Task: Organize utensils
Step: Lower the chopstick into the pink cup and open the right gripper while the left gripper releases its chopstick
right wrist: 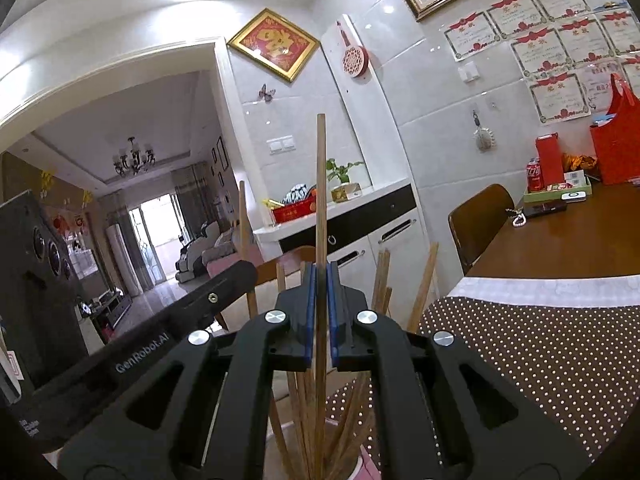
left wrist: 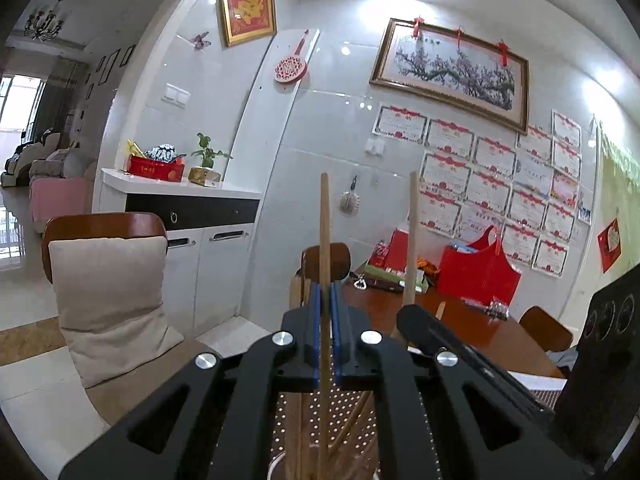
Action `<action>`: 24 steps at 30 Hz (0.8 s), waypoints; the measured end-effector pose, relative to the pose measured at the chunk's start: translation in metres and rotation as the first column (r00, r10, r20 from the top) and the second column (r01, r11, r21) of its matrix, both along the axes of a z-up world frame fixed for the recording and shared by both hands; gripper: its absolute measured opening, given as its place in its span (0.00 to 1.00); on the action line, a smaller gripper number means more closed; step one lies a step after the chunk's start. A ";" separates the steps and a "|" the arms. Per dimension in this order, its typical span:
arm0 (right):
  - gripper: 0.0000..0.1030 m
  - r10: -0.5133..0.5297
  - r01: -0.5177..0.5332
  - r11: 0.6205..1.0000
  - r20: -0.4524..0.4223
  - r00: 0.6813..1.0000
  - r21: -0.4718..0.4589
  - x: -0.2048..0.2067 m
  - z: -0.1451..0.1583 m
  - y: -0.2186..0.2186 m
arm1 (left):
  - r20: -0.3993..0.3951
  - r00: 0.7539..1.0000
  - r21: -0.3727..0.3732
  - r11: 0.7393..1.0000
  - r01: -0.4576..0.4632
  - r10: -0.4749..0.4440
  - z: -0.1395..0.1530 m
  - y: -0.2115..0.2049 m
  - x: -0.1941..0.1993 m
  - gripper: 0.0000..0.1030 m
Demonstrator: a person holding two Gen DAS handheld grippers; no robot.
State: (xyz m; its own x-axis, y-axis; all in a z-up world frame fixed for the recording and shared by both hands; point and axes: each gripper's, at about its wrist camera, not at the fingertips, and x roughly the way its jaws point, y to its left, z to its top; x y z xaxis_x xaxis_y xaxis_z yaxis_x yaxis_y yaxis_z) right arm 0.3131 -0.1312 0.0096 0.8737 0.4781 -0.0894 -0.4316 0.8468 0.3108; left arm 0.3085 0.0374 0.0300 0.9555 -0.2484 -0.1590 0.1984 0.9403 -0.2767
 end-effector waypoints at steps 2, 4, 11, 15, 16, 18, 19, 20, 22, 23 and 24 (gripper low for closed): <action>0.06 0.005 -0.005 1.000 -0.012 1.000 -0.013 -0.002 -0.003 0.001 | -0.014 1.000 0.001 1.000 0.009 -0.009 -0.004 0.000 0.001 0.05; 0.06 0.006 -0.007 1.000 -0.020 1.000 -0.019 -0.004 -0.005 0.001 | -0.022 1.000 0.006 1.000 0.015 -0.015 -0.008 -0.002 -0.002 0.05; 0.06 0.012 -0.013 0.997 -0.017 1.000 -0.072 -0.026 -0.007 0.000 | -0.030 0.999 0.037 0.998 0.045 -0.044 -0.017 -0.007 -0.022 0.05; 0.06 0.007 -0.010 0.995 -0.026 1.000 -0.095 -0.038 -0.011 -0.003 | -0.040 0.998 0.054 0.997 0.057 -0.055 -0.021 -0.007 -0.035 0.05; 0.06 0.005 -0.008 0.995 -0.032 0.999 -0.102 -0.041 -0.013 -0.004 | -0.043 0.998 0.054 0.997 0.055 -0.053 -0.023 -0.007 -0.037 0.05; 0.06 -0.002 -0.002 0.994 -0.045 0.999 -0.106 -0.046 -0.017 -0.007 | -0.043 0.998 0.048 0.997 0.056 -0.054 -0.025 -0.005 -0.043 0.05; 0.06 -0.004 -0.001 0.994 -0.051 0.999 -0.108 -0.048 -0.018 -0.009 | -0.048 0.997 0.049 0.997 0.059 -0.057 -0.025 -0.006 -0.045 0.05; 0.06 -0.005 -0.001 0.994 -0.056 0.998 -0.110 -0.049 -0.019 -0.010 | -0.059 0.997 0.057 0.997 0.061 -0.057 -0.026 -0.006 -0.047 0.06; 0.06 -0.011 0.003 0.993 -0.069 0.998 -0.116 -0.052 -0.023 -0.011 | -0.076 0.995 0.071 0.996 0.063 -0.057 -0.026 -0.008 -0.049 0.06; 0.06 -0.014 0.006 0.993 -0.074 0.997 -0.117 -0.053 -0.024 -0.011 | -0.080 0.995 0.075 0.995 0.063 -0.057 -0.026 -0.009 -0.051 0.07; 0.06 -0.018 0.008 0.993 -0.081 0.997 -0.120 -0.053 -0.025 -0.011 | -0.085 0.995 0.079 0.995 0.061 -0.054 -0.025 -0.009 -0.053 0.15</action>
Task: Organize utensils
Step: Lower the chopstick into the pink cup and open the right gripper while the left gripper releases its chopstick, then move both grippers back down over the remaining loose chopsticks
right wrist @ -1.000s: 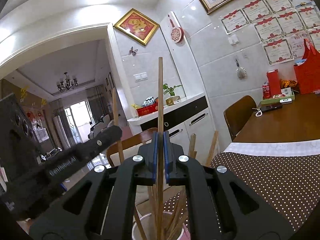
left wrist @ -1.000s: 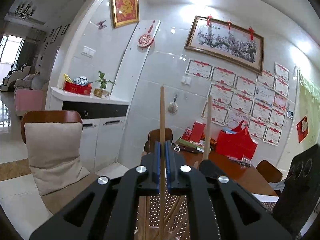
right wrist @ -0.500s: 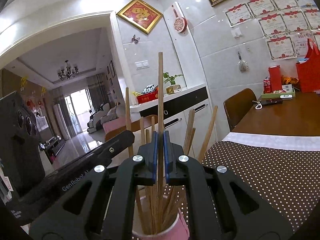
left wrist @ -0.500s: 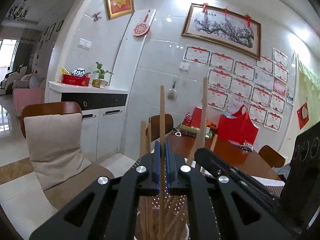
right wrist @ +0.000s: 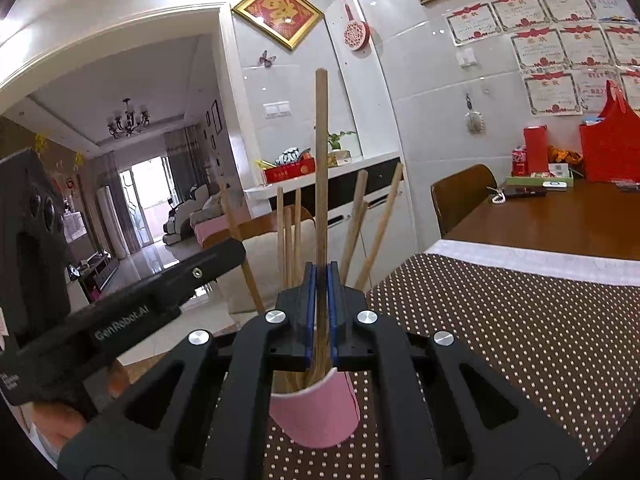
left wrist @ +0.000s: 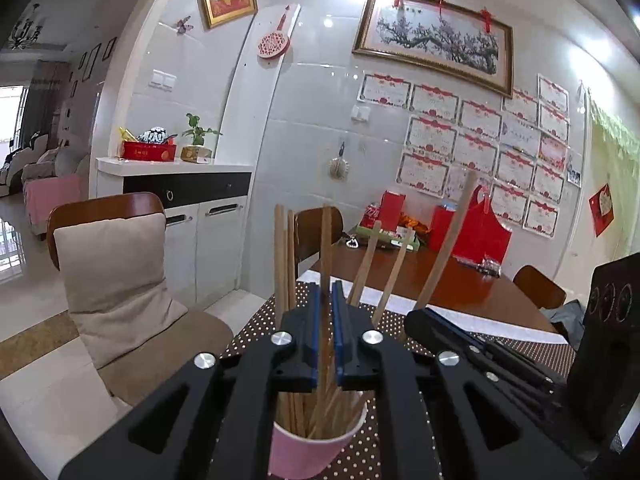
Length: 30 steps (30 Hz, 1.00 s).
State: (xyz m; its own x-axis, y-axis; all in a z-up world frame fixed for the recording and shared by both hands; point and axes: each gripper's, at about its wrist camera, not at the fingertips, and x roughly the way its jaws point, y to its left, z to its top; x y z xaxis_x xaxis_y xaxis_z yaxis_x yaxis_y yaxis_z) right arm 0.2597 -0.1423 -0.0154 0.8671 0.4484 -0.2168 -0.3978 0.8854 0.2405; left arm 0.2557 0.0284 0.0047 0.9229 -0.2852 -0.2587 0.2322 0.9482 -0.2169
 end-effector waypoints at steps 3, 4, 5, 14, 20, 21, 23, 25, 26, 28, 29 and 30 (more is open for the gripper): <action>0.06 -0.004 0.004 1.000 -0.011 1.000 -0.006 -0.002 -0.003 0.001 | 0.010 1.000 0.000 1.000 -0.010 0.010 0.002 0.001 -0.009 0.26; 0.06 -0.003 0.003 1.000 -0.016 1.000 -0.008 -0.002 -0.003 0.001 | 0.011 1.000 0.004 1.000 -0.011 0.011 0.004 0.001 -0.012 0.26; 0.06 -0.002 0.001 1.000 -0.020 1.000 -0.009 -0.003 -0.004 0.002 | 0.012 1.000 0.007 1.000 -0.015 0.015 0.004 0.001 -0.014 0.26; 0.07 -0.001 -0.001 1.000 -0.069 0.998 -0.022 -0.007 -0.014 0.008 | -0.005 0.999 0.034 0.999 -0.041 0.041 0.007 0.003 -0.031 0.34; 0.32 -0.022 0.021 1.000 -0.073 0.997 -0.019 -0.016 -0.012 0.007 | -0.012 0.998 0.055 0.997 -0.057 0.058 0.010 0.000 -0.043 0.36; 0.39 -0.026 0.025 1.000 -0.066 0.997 -0.013 -0.020 -0.010 0.005 | -0.011 0.998 0.057 0.997 -0.059 0.060 0.011 0.000 -0.047 0.37; 0.40 -0.030 0.029 1.000 -0.059 0.998 -0.009 -0.025 -0.008 0.002 | -0.008 0.998 0.056 0.997 -0.062 0.063 0.013 0.000 -0.053 0.39; 0.40 -0.035 0.034 0.999 -0.056 0.998 -0.010 -0.030 -0.005 -0.001 | -0.010 0.998 0.052 0.997 -0.061 0.062 0.014 -0.002 -0.059 0.41; 0.42 -0.039 0.038 0.999 -0.054 0.998 -0.009 -0.033 -0.004 -0.004 | -0.013 0.998 0.051 0.997 -0.059 0.060 0.015 -0.003 -0.064 0.42; 0.44 -0.048 0.047 0.999 -0.052 0.997 -0.006 -0.038 -0.001 -0.011 | -0.013 0.999 0.048 0.998 -0.051 0.052 0.016 -0.005 -0.071 0.46; 0.45 -0.055 0.054 0.998 -0.051 0.997 -0.007 -0.042 0.000 -0.015 | -0.014 0.999 0.048 0.998 -0.047 0.048 0.016 -0.007 -0.075 0.47; 0.45 -0.061 0.061 0.998 -0.051 0.997 -0.011 -0.045 0.001 -0.019 | -0.019 0.999 0.051 0.998 -0.041 0.042 0.015 -0.010 -0.080 0.48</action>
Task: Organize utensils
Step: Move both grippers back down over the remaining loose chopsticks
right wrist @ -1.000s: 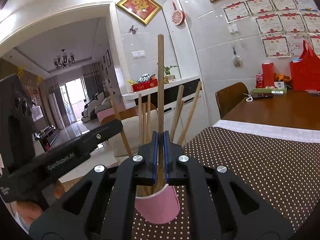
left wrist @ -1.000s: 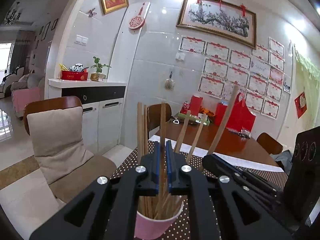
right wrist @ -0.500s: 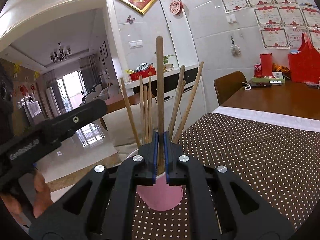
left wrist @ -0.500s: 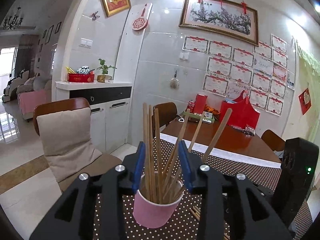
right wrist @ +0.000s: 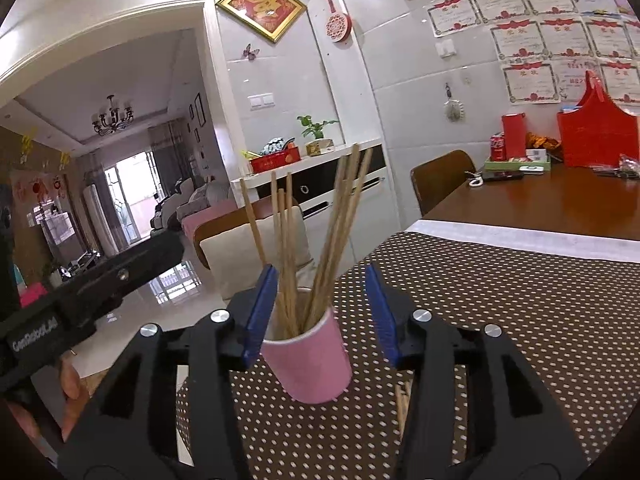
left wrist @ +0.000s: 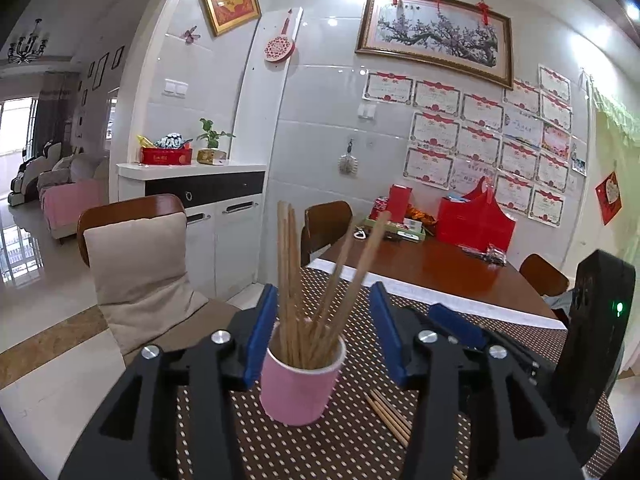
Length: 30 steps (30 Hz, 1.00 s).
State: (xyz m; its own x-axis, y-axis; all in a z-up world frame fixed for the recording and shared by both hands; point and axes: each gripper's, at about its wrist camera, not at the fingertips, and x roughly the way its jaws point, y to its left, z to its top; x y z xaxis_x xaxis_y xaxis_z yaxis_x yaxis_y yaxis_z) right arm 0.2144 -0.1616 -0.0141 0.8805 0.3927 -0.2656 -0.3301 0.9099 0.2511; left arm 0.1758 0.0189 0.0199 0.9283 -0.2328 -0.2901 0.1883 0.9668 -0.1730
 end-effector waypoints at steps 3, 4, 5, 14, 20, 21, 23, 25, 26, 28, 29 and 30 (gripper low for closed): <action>0.50 -0.021 0.021 1.000 -0.015 1.000 -0.020 -0.011 0.001 -0.015 | -0.039 0.999 0.018 0.999 0.027 -0.026 -0.005 -0.013 -0.011 0.48; 0.51 -0.029 0.028 0.999 -0.031 0.999 -0.033 -0.014 -0.001 -0.021 | -0.054 0.998 0.023 0.999 0.039 -0.038 -0.007 -0.017 -0.014 0.48; 0.51 -0.035 0.033 0.998 -0.053 0.998 -0.046 -0.017 -0.002 -0.028 | -0.066 0.997 0.026 0.998 0.048 -0.047 -0.010 -0.020 -0.016 0.48; 0.56 -0.098 0.039 0.980 -0.306 0.947 -0.194 -0.020 -0.046 -0.083 | -0.405 0.901 0.092 0.973 0.213 -0.159 -0.066 -0.082 0.005 0.49; 0.59 -0.104 0.014 0.980 -0.443 0.890 -0.201 -0.017 -0.080 -0.104 | -0.638 0.750 0.050 0.962 0.268 -0.176 -0.119 -0.103 0.035 0.49; 0.59 -0.101 0.005 0.979 -0.463 0.881 -0.203 -0.016 -0.085 -0.106 | -0.654 0.736 0.047 0.962 0.268 -0.173 -0.125 -0.105 0.037 0.49; 0.60 -0.092 -0.005 0.980 -0.475 0.875 -0.199 -0.016 -0.089 -0.107 | -0.683 0.712 0.034 0.965 0.259 -0.167 -0.134 -0.105 0.042 0.49; 0.60 -0.082 -0.015 0.982 -0.489 0.869 -0.190 -0.016 -0.092 -0.108 | -0.704 0.692 0.026 0.968 0.249 -0.159 -0.142 -0.106 0.047 0.49; 0.61 -0.080 -0.014 0.983 -0.491 0.867 -0.185 -0.015 -0.092 -0.109 | -0.709 0.688 0.024 0.969 0.248 -0.158 -0.144 -0.107 0.049 0.49; 0.62 -0.076 -0.018 0.983 -0.499 0.863 -0.181 -0.011 -0.096 -0.111 | -0.713 0.685 0.031 0.970 0.240 -0.147 -0.147 -0.108 0.051 0.49; 0.62 -0.074 -0.019 0.984 -0.502 0.862 -0.179 -0.011 -0.097 -0.112 | -0.715 0.685 0.038 0.971 0.237 -0.140 -0.148 -0.110 0.054 0.49; 0.62 -0.074 -0.019 0.984 -0.503 0.861 -0.178 -0.012 -0.098 -0.112 | -0.718 0.684 0.047 0.971 0.236 -0.131 -0.148 -0.113 0.057 0.49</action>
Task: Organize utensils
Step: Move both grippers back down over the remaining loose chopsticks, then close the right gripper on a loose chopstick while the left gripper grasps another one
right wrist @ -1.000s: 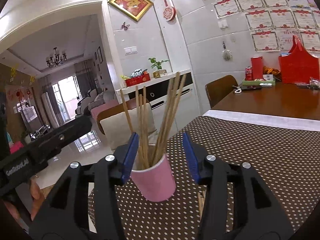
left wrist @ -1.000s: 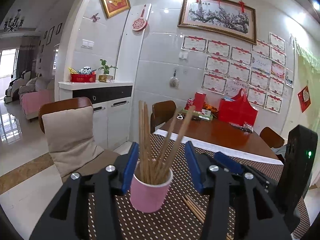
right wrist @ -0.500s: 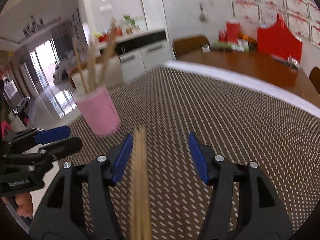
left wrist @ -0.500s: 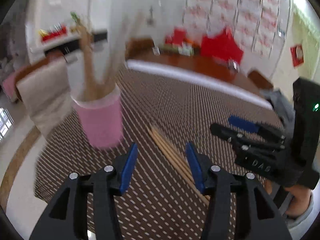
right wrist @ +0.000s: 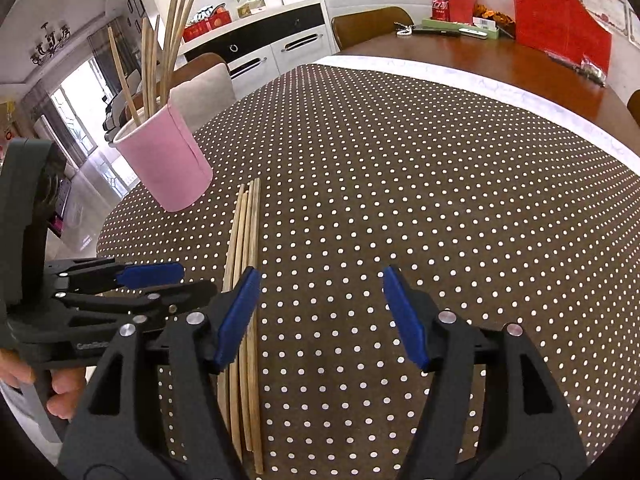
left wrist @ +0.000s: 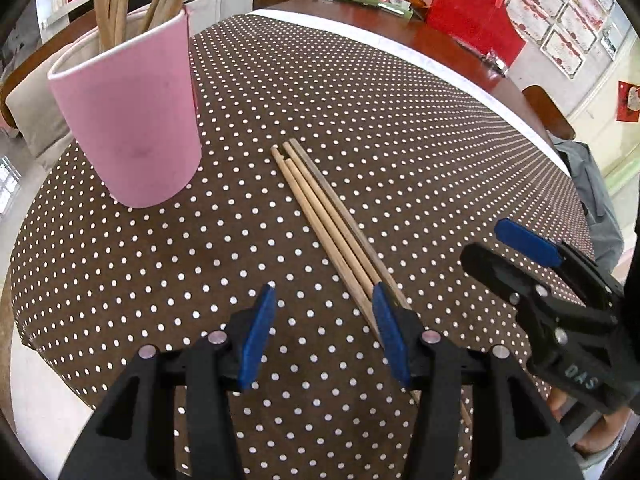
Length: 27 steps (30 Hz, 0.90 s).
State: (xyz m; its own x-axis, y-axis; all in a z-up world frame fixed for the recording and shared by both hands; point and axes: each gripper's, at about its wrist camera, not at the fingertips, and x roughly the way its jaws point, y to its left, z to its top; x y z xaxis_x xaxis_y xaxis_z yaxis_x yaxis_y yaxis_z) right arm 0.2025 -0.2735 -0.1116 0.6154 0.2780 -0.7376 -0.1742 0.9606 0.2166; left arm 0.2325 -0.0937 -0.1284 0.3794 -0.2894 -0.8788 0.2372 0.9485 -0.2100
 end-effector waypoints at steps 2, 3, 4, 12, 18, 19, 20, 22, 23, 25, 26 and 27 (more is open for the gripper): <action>0.62 -0.001 0.001 1.000 -0.004 1.000 0.002 0.001 0.000 -0.001 | -0.005 1.000 0.024 1.000 -0.007 0.007 -0.001 -0.007 0.006 0.49; 0.62 -0.002 0.002 1.000 -0.006 1.000 0.004 0.000 -0.001 -0.001 | -0.005 1.000 0.050 0.999 -0.009 0.010 -0.003 -0.009 0.008 0.49; 0.62 -0.003 0.003 1.000 -0.008 1.000 0.004 0.001 -0.001 -0.002 | -0.005 1.000 0.068 0.998 -0.012 0.012 -0.004 -0.012 0.010 0.49; 0.62 -0.004 0.004 1.000 -0.011 1.000 0.005 0.006 0.001 -0.002 | -0.004 1.000 0.133 0.991 -0.028 0.028 -0.002 -0.037 0.022 0.49; 0.63 -0.006 0.006 1.000 -0.014 1.000 0.004 0.008 0.001 -0.001 | -0.016 1.000 0.153 0.988 -0.014 0.016 -0.002 -0.053 0.038 0.52; 0.63 -0.007 0.007 1.000 -0.014 1.000 0.005 0.008 0.001 -0.001 | -0.015 1.000 0.161 0.987 -0.004 0.006 -0.002 -0.056 0.039 0.52; 0.63 -0.007 0.007 1.000 -0.014 1.000 0.005 0.009 0.001 -0.001 | -0.013 1.000 0.169 0.986 0.005 -0.003 -0.001 -0.058 0.042 0.52; 0.63 -0.007 0.007 1.000 -0.014 1.000 0.005 0.009 0.002 -0.001 | -0.023 0.999 0.194 0.981 0.028 -0.023 -0.003 -0.059 0.044 0.52; 0.64 -0.007 0.007 1.000 -0.013 1.000 0.004 0.009 0.003 0.000 | -0.026 0.999 0.195 0.980 0.038 -0.034 -0.003 -0.058 0.044 0.52; 0.64 -0.005 0.005 1.000 -0.017 1.000 0.001 0.010 0.002 0.001 | -0.031 0.999 0.204 0.978 0.033 -0.027 -0.003 -0.056 0.045 0.52; 0.64 -0.001 0.001 1.000 -0.022 1.000 -0.004 0.011 0.002 0.002 | -0.031 0.999 0.207 0.978 0.035 -0.030 -0.003 -0.056 0.045 0.52; 0.64 0.003 -0.003 1.000 -0.026 1.000 -0.015 0.013 0.002 0.004 | -0.027 0.999 0.211 0.976 0.045 -0.040 -0.003 -0.058 0.046 0.51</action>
